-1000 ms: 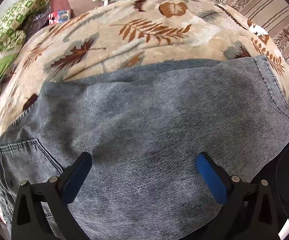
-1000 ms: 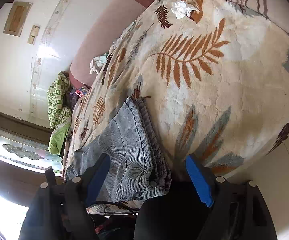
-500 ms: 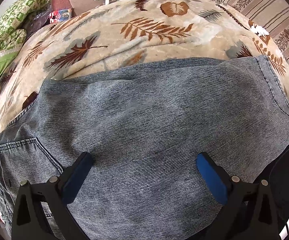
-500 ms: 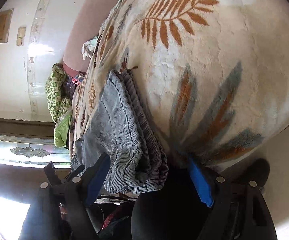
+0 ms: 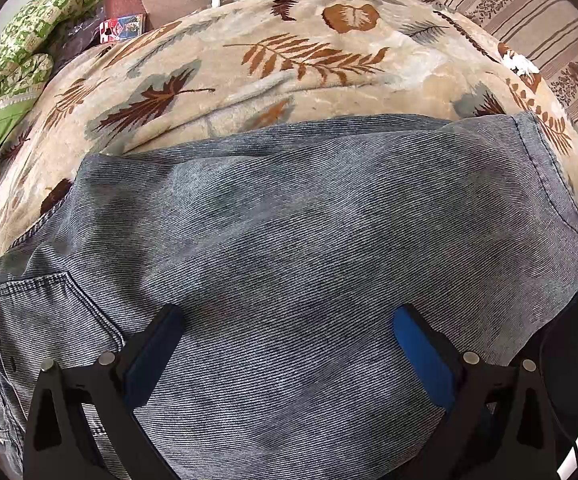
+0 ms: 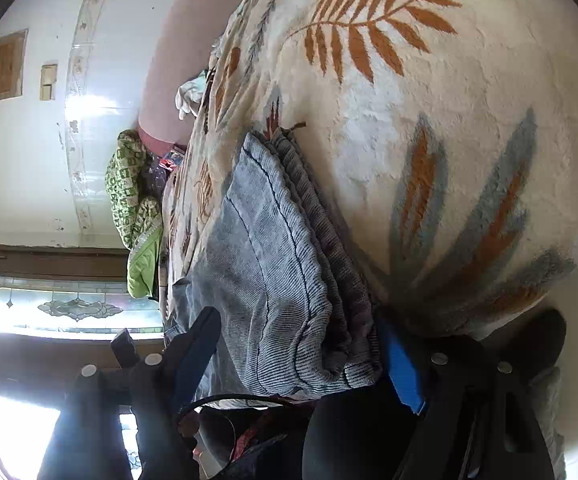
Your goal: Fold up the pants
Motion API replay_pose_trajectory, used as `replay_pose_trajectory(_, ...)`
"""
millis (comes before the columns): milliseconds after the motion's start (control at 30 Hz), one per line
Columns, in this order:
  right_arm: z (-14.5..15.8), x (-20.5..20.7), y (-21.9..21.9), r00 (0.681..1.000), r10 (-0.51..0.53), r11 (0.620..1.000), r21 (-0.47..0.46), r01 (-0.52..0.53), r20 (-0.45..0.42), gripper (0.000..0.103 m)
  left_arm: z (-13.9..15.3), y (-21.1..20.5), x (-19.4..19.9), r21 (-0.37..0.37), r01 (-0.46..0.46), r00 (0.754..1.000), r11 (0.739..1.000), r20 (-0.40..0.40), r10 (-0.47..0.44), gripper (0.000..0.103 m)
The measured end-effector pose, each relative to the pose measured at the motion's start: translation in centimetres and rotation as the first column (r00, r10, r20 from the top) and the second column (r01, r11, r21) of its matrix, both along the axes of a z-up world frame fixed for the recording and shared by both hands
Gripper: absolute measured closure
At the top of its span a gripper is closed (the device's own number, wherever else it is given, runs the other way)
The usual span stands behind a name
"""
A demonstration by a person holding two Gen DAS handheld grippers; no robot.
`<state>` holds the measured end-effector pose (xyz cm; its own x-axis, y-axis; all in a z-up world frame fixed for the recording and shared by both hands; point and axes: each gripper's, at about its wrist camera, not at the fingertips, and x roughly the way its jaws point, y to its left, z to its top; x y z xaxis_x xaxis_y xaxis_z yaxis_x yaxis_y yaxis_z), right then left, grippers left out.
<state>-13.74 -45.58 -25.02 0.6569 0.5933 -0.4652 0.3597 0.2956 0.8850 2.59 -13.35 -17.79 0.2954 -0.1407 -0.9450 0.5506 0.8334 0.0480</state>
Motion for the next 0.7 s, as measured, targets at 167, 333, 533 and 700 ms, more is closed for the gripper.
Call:
replay_pose_trajectory(167,0.6,0.5,0.0,0.999,-0.013,1.000,0.005,0.013,0.041,0.058,0.0,-0.1,-0.1,0.000,-0.004,1.000,1.000,0.001,0.004,0.000)
replay_pose_trajectory(333,0.3,2.0,0.3,1.000,0.006,1.000,-0.016,-0.006,0.020,0.062,0.1,0.0,-0.1,-0.002,-0.005,1.000,1.000,-0.001,0.005,0.000)
replay_pose_trajectory(533,-0.7,2.2,-0.1,0.999,-0.003,0.999,0.050,0.002,0.034,0.062,0.1,0.0,-0.1,-0.001,-0.005,1.000,1.000,-0.002,0.005,0.000)
replay_pose_trajectory(700,1.0,2.0,0.6,0.998,0.019,0.998,-0.064,-0.015,0.063,0.065,0.1,-0.1,-0.1,-0.002,-0.004,1.000,1.000,-0.004,0.004,0.000)
